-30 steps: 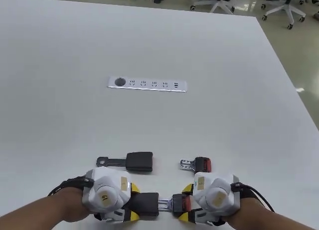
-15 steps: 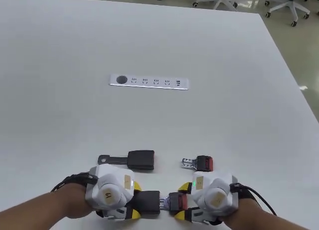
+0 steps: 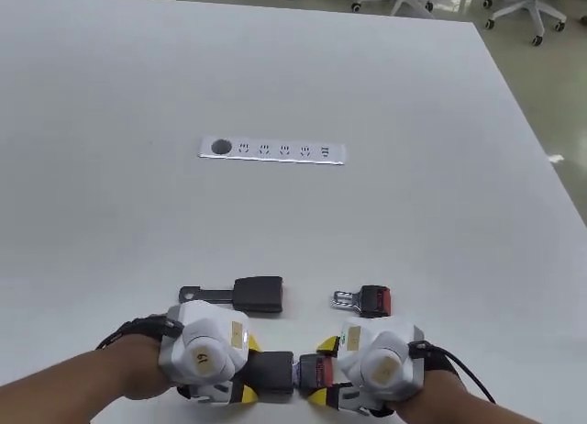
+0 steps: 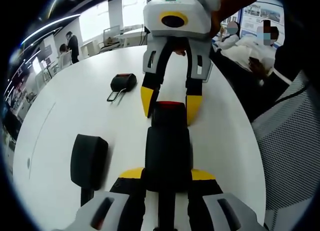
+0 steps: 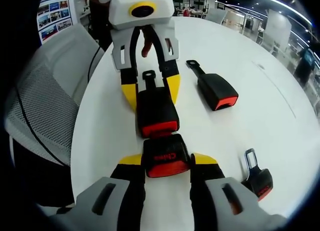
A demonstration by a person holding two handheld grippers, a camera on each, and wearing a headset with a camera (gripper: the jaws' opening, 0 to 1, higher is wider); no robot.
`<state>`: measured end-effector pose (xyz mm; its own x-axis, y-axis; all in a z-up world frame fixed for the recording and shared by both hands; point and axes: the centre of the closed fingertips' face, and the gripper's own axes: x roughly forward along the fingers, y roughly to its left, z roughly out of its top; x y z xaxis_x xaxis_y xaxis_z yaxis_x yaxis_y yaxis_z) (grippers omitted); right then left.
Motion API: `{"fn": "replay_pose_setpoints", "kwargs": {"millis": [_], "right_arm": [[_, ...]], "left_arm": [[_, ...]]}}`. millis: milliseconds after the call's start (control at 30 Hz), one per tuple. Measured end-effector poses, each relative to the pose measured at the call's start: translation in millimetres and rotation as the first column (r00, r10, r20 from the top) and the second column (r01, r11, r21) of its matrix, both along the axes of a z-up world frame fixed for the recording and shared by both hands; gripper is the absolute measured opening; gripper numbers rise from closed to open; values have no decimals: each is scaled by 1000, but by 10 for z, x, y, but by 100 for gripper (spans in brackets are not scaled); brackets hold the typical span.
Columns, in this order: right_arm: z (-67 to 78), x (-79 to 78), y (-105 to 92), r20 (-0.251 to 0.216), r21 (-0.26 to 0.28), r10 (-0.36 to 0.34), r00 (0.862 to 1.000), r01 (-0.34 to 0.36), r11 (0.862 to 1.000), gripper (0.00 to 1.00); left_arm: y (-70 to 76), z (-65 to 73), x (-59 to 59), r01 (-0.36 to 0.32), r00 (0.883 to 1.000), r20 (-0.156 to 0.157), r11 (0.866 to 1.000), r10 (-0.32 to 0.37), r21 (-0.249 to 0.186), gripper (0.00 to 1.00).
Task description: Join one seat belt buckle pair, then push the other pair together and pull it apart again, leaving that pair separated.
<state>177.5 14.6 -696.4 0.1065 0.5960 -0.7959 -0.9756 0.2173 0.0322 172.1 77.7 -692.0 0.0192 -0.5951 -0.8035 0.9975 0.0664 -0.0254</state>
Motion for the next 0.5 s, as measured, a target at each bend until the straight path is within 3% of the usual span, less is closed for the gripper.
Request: {"fn": "replay_pose_setpoints", "kwargs": {"millis": [133, 167, 200, 500], "right_arm": [[1, -6, 12, -3, 0, -9, 1000, 9, 1000, 32], [34, 66, 47, 38, 12, 12, 999, -12, 1000, 32], [20, 18, 22, 12, -3, 1, 1000, -1, 1000, 32], [20, -15, 23, 17, -13, 7, 1000, -7, 1000, 32]], "left_arm": [[6, -12, 8, 3, 1000, 1, 1000, -3, 2, 33], [-1, -13, 6, 6, 1000, -1, 1000, -6, 1, 33], [-7, -13, 2, 9, 1000, 0, 1000, -9, 2, 33], [9, 3, -10, 15, 1000, -1, 1000, -15, 10, 33]]}}
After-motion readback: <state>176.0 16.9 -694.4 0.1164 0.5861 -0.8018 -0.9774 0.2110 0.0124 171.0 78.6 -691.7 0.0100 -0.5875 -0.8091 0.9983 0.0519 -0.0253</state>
